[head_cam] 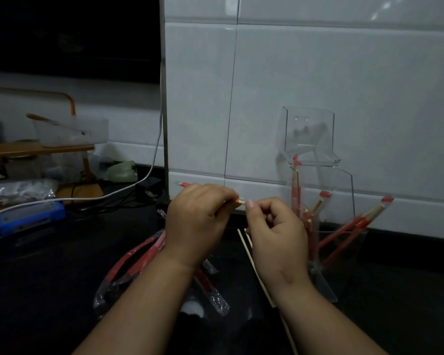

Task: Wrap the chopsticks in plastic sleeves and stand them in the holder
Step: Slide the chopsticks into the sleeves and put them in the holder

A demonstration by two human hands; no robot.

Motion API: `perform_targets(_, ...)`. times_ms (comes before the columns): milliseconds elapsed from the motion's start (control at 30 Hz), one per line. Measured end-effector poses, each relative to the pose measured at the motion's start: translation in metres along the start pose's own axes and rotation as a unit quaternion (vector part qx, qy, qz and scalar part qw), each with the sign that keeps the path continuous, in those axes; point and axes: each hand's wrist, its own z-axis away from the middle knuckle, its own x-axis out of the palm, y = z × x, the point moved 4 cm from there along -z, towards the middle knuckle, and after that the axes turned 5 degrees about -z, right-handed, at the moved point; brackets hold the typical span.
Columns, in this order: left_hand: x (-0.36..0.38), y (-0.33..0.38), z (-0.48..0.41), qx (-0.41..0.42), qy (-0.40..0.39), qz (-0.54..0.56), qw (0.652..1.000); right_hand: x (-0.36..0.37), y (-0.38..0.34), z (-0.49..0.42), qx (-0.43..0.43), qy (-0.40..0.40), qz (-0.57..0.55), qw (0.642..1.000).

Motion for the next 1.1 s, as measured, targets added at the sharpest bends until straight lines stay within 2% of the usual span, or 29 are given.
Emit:
perform_targets(533,-0.002,0.008,0.000,0.036,0.021,-0.003,0.999,0.001,0.001,0.000,-0.006,0.016,0.037,0.999)
perform_targets(600,-0.005,0.004,-0.002,0.005,0.035,-0.003,0.999,0.000,0.001,0.000,-0.002,0.010,0.024,1.000)
perform_targets(733,-0.022,-0.009,-0.002,-0.109,0.153,0.068,0.980,0.001,0.002,0.001,0.002,-0.012,0.011,1.000)
perform_targets(900,-0.037,-0.014,-0.002,-0.152,0.248,0.089,0.953,0.009,0.008,0.004,0.005,-0.077,0.072,0.994)
perform_targets(1033,-0.041,-0.021,-0.003,-0.251,0.286,0.159,0.911,0.013,0.009,0.005,-0.016,-0.118,0.160,0.980)
perform_targets(1100,-0.041,-0.029,-0.002,-0.318,0.295,0.214,0.875,0.013,0.009,0.005,0.003,-0.137,0.173,0.975)
